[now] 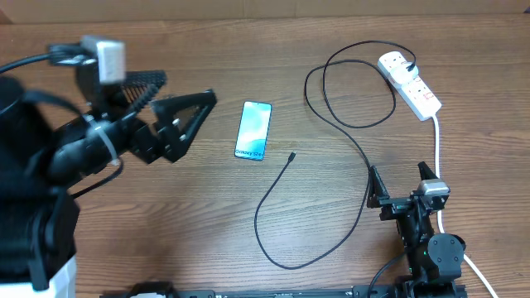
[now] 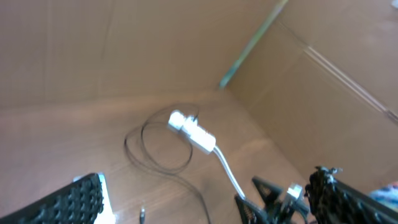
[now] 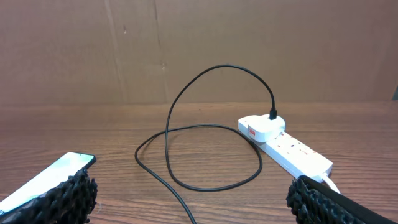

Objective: Plug charger to phone and switch on socket
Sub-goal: 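Move the left gripper forward over the phone and lower it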

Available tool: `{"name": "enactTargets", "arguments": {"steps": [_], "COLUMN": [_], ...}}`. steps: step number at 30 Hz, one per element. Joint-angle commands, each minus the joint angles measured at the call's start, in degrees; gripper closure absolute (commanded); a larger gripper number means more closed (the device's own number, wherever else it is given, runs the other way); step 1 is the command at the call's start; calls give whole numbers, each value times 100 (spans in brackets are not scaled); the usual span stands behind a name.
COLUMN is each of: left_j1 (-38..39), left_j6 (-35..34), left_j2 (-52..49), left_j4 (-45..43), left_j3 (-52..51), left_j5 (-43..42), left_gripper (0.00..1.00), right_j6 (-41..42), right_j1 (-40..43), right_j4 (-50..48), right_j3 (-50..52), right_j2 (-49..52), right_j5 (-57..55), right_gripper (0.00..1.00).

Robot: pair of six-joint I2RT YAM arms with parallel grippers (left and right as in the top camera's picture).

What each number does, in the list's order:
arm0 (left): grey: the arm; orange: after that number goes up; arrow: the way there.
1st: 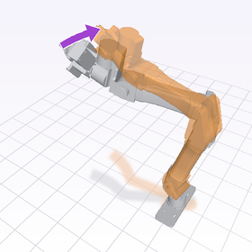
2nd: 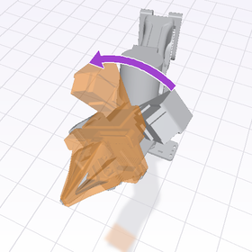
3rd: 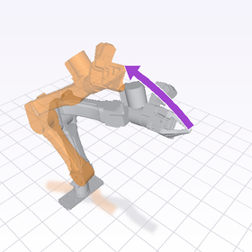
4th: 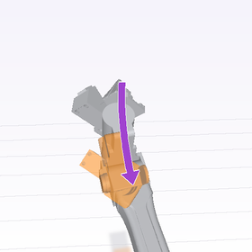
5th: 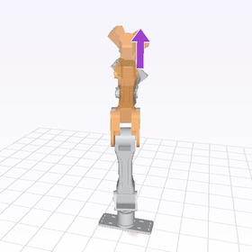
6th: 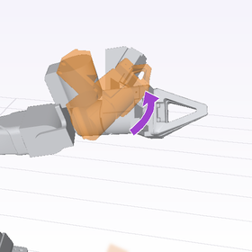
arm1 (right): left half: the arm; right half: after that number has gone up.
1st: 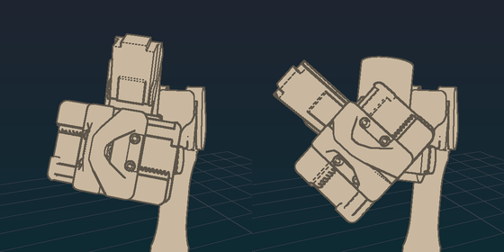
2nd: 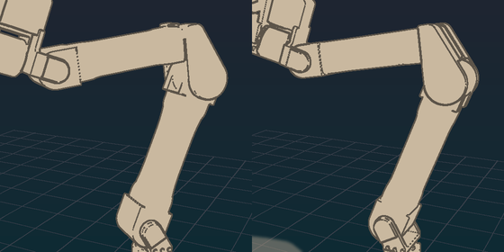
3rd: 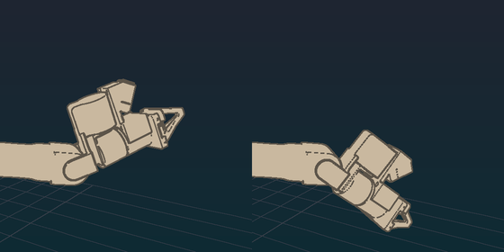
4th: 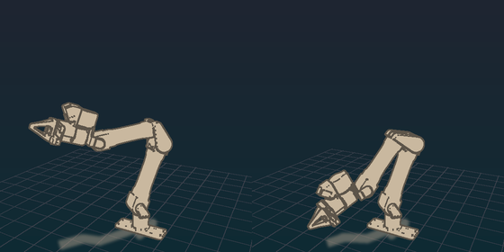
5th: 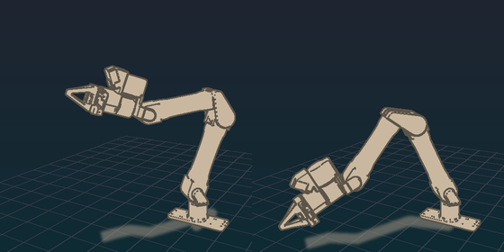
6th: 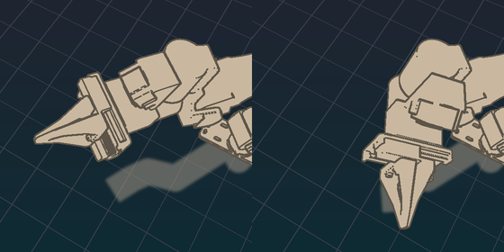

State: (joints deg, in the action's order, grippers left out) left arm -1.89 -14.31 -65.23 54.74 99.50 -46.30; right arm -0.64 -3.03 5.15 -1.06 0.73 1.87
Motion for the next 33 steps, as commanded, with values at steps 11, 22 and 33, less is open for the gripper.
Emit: {"name": "enactTargets", "arguments": {"steps": [11,22,33], "left_j1": [2363,2667,2667], "left_j6": [258,197,-223], "left_j2": [-2712,-4168,-5080], "left_j4": [3215,3373,3493], "left_j3": [2463,2590,2590], "left_j5": [4450,4028,3884], "left_gripper": [0,0,0], "right_j6": [20,20,22], "right_j1": [15,15,15], "right_j4": [-33,-33,-33], "right_j3": [57,57,57], "right_j2": [-48,-48,-48], "right_j5": [-74,-74,-72], "right_gripper": [0,0,0]}}
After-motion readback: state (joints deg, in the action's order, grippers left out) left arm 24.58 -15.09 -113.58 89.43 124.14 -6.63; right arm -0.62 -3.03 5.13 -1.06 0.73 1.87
